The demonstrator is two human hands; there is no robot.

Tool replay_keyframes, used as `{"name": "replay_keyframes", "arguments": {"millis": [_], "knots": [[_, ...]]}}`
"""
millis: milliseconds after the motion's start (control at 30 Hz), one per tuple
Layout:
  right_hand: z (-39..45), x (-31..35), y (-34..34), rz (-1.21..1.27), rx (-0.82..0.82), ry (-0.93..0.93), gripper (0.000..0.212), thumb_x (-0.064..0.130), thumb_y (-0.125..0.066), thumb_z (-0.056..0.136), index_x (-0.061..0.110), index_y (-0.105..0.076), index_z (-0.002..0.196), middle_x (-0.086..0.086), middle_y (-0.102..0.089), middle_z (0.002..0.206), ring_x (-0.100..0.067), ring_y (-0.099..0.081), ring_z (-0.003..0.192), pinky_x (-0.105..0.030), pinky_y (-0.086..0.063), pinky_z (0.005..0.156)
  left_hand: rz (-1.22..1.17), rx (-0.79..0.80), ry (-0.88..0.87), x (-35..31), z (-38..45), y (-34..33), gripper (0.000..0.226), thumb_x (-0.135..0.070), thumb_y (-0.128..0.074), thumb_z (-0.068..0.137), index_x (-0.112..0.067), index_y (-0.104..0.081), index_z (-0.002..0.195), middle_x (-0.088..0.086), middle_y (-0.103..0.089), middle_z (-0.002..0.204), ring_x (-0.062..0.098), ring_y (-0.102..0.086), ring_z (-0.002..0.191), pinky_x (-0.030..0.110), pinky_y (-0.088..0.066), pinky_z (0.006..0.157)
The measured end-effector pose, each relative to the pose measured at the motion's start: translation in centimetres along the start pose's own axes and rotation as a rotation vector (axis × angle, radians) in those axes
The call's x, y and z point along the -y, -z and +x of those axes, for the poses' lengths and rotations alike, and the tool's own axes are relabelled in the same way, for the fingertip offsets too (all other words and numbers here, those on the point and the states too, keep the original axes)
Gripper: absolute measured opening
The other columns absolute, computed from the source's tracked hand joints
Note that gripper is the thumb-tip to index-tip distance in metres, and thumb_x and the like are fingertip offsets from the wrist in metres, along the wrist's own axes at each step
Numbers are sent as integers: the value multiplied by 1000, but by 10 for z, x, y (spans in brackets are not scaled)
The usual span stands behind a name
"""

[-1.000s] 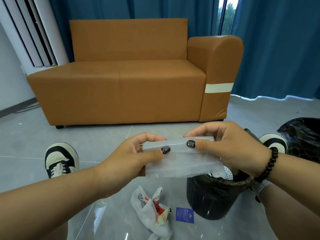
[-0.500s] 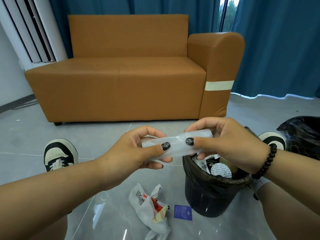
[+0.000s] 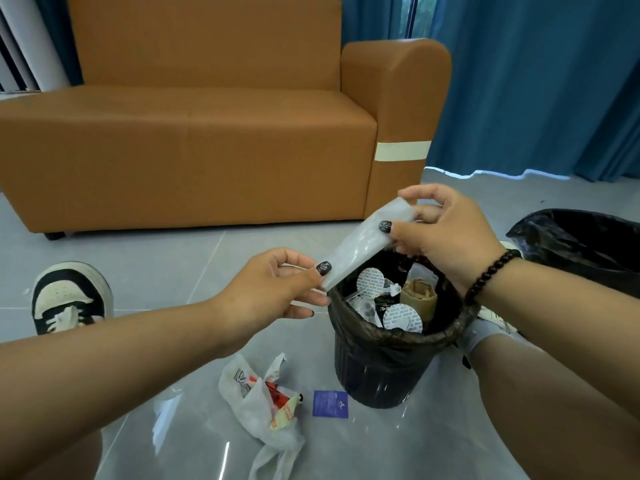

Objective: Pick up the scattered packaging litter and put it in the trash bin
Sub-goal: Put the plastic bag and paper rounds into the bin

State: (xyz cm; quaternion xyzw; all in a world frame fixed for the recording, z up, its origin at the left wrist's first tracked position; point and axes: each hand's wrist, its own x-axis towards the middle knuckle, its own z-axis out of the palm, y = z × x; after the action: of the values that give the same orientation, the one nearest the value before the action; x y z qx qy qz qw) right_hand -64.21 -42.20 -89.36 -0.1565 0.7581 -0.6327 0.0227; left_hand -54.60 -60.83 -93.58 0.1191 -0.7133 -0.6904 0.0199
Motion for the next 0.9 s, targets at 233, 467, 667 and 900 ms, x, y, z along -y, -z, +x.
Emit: {"name": "replay_keyframes", "arguments": {"millis": [233, 467, 667, 900], "knots": [[33, -42, 20, -576, -104, 150, 25, 10, -72, 77, 24, -61, 95, 12, -57, 78, -2, -50, 64, -13, -38, 58, 162, -11, 145, 35, 32, -9, 16, -10, -57, 91, -14, -56, 107, 5, -75, 92, 14, -71, 77, 30, -56, 68], [57, -91, -3, -857, 109, 47, 42, 14, -75, 76, 14, -58, 115, -4, -63, 106, -17, -58, 99, -24, -46, 84, 251, 66, 249, 58, 40, -10, 14, -12, -59, 91, -14, -57, 105, 5, -74, 92, 14, -70, 77, 26, -55, 65], [75, -120, -25, -1031, 252, -33, 35, 18, -79, 73, 10, -47, 88, -13, -62, 90, -27, -60, 81, -39, -54, 71, 299, 124, 321, 75, 46, -7, 12, -12, -56, 93, -15, -57, 105, 4, -74, 93, 15, -71, 79, 25, -54, 65], [88, -134, -33, -1132, 359, -5, 17, 15, -71, 79, 6, -64, 66, -13, -71, 80, -24, -67, 80, -37, -57, 75, 329, 110, 409, 92, 52, 6, 12, -11, -56, 93, -13, -59, 104, 5, -75, 90, 16, -71, 78, 26, -54, 66]]}}
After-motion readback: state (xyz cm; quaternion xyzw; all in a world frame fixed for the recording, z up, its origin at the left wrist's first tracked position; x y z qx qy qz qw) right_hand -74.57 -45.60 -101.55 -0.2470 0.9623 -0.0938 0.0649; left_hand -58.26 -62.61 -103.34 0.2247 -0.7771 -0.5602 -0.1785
